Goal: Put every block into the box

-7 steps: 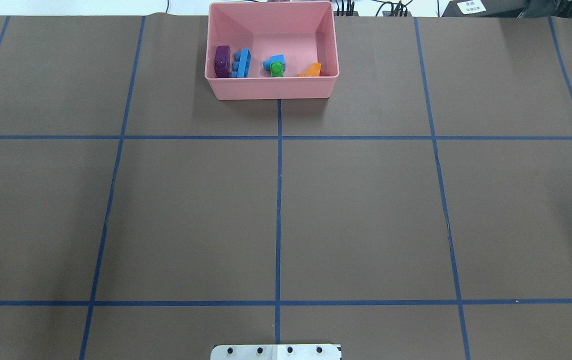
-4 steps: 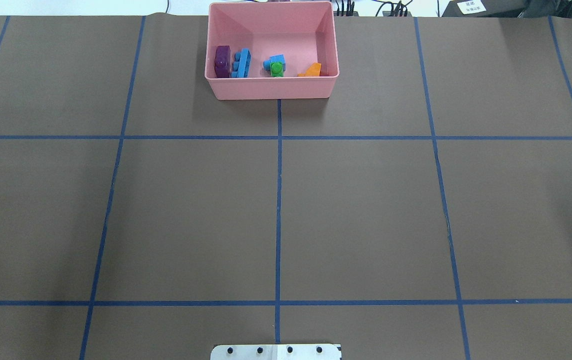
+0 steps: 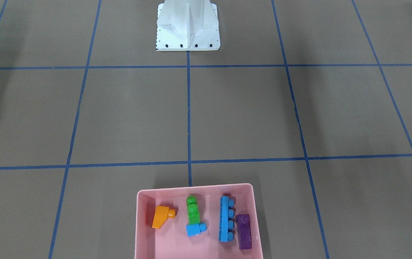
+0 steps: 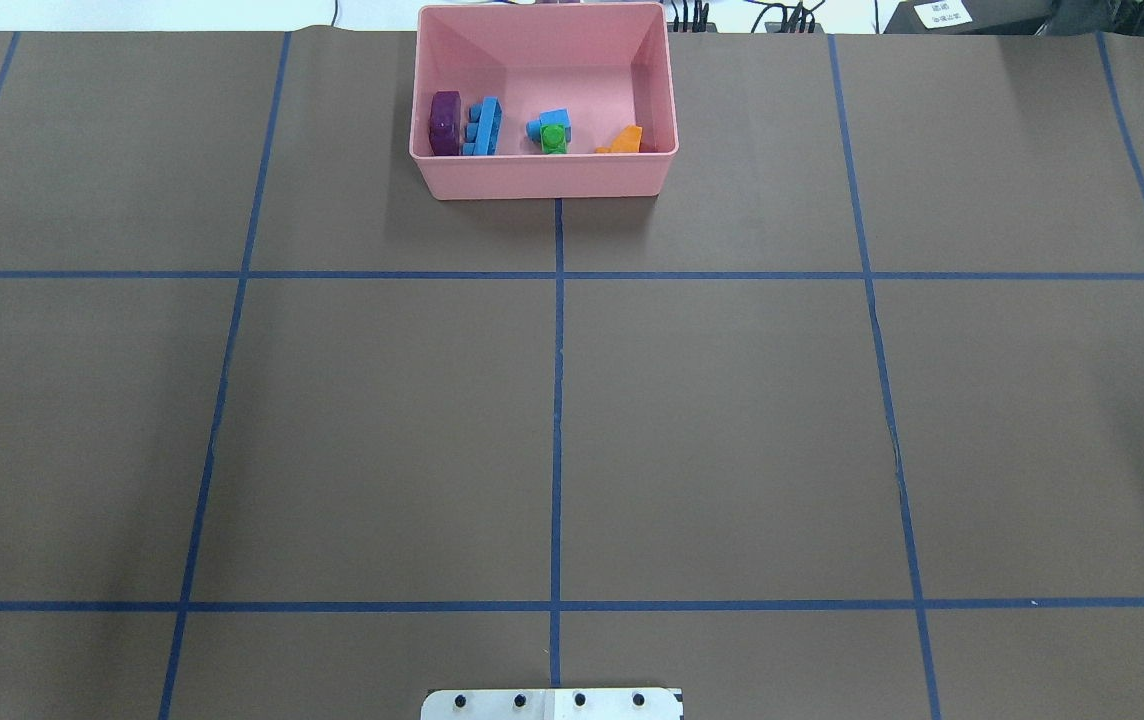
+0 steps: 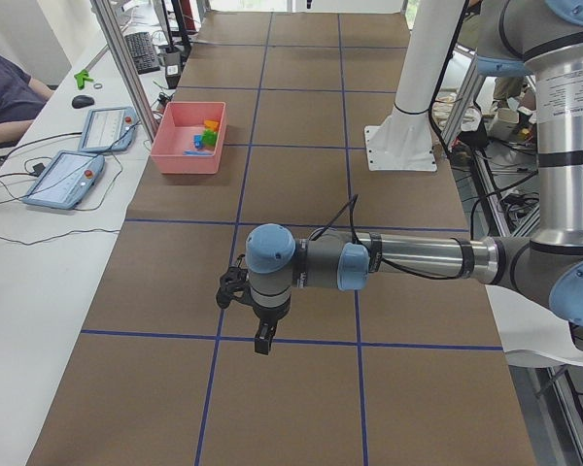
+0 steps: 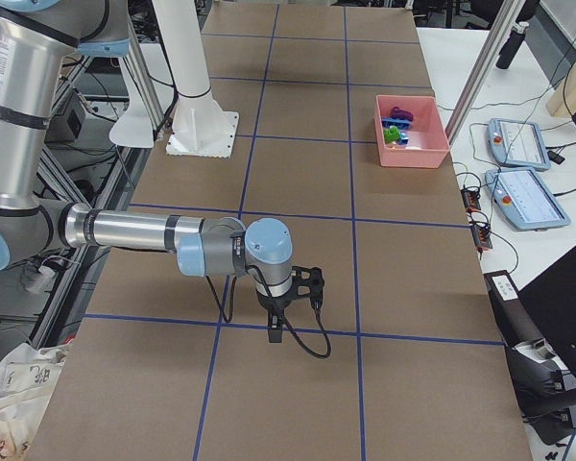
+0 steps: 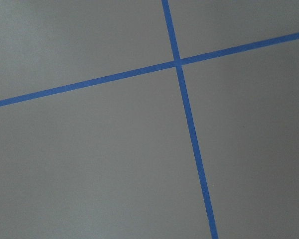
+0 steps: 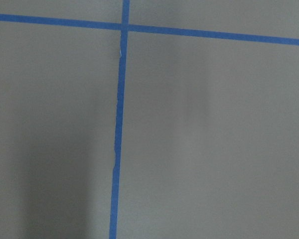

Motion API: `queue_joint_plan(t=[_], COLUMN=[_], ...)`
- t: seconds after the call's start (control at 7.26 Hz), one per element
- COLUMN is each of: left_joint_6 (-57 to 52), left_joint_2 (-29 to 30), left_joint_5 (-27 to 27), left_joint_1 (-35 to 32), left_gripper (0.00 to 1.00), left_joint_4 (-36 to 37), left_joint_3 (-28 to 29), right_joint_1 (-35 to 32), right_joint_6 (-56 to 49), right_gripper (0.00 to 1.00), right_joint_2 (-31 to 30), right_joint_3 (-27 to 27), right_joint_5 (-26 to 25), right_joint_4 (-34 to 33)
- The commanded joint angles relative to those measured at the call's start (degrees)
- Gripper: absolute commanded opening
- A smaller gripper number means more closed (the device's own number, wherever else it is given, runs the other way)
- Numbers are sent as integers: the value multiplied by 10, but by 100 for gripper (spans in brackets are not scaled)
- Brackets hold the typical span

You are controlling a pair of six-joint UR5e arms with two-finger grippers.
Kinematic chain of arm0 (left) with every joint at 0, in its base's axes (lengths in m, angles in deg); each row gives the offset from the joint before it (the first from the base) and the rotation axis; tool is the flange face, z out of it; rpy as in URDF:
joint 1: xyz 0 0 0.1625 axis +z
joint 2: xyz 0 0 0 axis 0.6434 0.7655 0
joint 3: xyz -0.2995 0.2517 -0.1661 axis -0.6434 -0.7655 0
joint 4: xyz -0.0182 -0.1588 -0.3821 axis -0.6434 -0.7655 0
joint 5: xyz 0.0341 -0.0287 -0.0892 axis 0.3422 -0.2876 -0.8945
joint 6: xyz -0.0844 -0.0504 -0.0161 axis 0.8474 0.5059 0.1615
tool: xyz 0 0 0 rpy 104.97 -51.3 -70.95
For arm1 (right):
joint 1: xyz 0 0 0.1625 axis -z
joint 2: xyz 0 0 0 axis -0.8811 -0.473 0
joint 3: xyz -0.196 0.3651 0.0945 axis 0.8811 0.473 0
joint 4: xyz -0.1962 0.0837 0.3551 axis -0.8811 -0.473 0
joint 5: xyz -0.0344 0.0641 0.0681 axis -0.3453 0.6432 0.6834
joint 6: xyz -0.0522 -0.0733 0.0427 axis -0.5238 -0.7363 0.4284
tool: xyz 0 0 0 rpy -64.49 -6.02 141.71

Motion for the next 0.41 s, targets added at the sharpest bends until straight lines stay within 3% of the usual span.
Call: queue_joint_plan(t=[0.0,0.28], left_joint_6=[0,0], left_joint_2=[0,0], left_joint_5=[0,0], left_joint_1=[0,0], left_gripper=[100,100], left_joint_4=[0,0], left_joint_3=[1,3], right_joint_1=[7,12], right_joint_6=[0,1], right_gripper=[100,100], right_joint_2=[0,0], right_joint_3=[0,0], right_joint_5=[0,1], right_joint_4=[0,0])
